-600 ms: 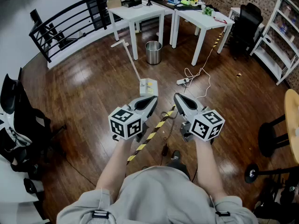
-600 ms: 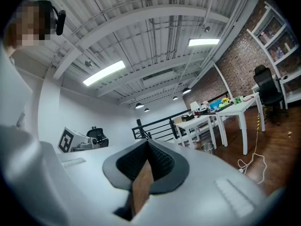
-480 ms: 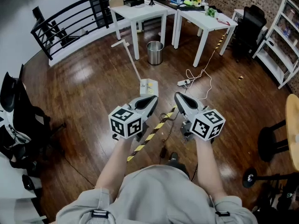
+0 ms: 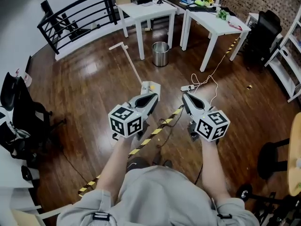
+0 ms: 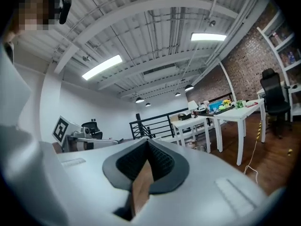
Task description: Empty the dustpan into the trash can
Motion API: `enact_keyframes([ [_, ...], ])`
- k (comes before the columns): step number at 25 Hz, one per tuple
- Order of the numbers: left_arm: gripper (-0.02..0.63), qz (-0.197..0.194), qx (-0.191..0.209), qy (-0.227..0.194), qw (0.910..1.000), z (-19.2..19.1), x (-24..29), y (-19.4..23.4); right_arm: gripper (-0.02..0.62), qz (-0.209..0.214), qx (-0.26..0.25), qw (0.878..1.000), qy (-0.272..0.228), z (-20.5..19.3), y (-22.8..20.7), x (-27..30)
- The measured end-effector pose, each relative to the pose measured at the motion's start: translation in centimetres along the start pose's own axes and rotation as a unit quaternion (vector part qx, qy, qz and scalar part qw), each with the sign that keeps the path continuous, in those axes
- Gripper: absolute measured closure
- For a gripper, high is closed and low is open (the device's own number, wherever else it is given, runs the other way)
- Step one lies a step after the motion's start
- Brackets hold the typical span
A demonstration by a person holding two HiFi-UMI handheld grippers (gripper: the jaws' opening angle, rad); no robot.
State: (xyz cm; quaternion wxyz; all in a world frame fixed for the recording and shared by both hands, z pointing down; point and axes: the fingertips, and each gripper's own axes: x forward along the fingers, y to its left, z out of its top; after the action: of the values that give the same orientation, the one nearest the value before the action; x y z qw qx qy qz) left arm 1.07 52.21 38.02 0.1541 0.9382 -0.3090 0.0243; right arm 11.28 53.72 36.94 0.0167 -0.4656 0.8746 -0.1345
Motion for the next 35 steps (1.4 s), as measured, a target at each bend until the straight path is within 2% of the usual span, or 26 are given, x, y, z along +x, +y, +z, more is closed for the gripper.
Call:
enact_keyframes([
  [5, 0.6, 0.011, -0.009, 0.011, 0.9998, -0.2, 3.1, 3.7, 0.597, -0.002, 0.017, 1.0, -0.001, 0.6, -4.3, 2.9],
  [11, 0.6, 0.008, -0.02, 0.012, 0.9997, -0.7, 5.8, 12.6, 0.597, -0.005, 0.017, 1.0, 0.021, -0.8, -7.0, 11.2],
  [15, 0.6, -0.009, -0.021, 0.009, 0.9997, 1.8, 8.8, 19.3, 0.597, -0.02, 0.01, 0.999, 0.023, 1.5, -9.1, 18.0],
  [19, 0.6, -0.022, -0.023, 0.02, 0.9993, 3.2, 11.3, 24.3, 0.597, -0.045, 0.021, 0.999, 0.007, 4.1, -11.6, 23.2],
  [25, 0.6, -0.015, -0.032, 0.031, 0.9989, 4.4, 16.2, 30.8, 0.597, -0.047, 0.036, 0.998, 0.01, 4.8, -16.1, 29.4],
  [30, 0.6, 0.012, -0.037, 0.036, 0.9986, 4.6, 20.4, 35.7, 0.597, -0.021, 0.034, 0.999, 0.007, 6.1, -20.4, 35.0],
  [35, 0.6, 0.079, -0.032, 0.024, 0.9961, 5.5, 25.2, 42.1, 0.597, 0.05, 0.01, 0.999, 0.014, 8.1, -24.9, 42.2],
])
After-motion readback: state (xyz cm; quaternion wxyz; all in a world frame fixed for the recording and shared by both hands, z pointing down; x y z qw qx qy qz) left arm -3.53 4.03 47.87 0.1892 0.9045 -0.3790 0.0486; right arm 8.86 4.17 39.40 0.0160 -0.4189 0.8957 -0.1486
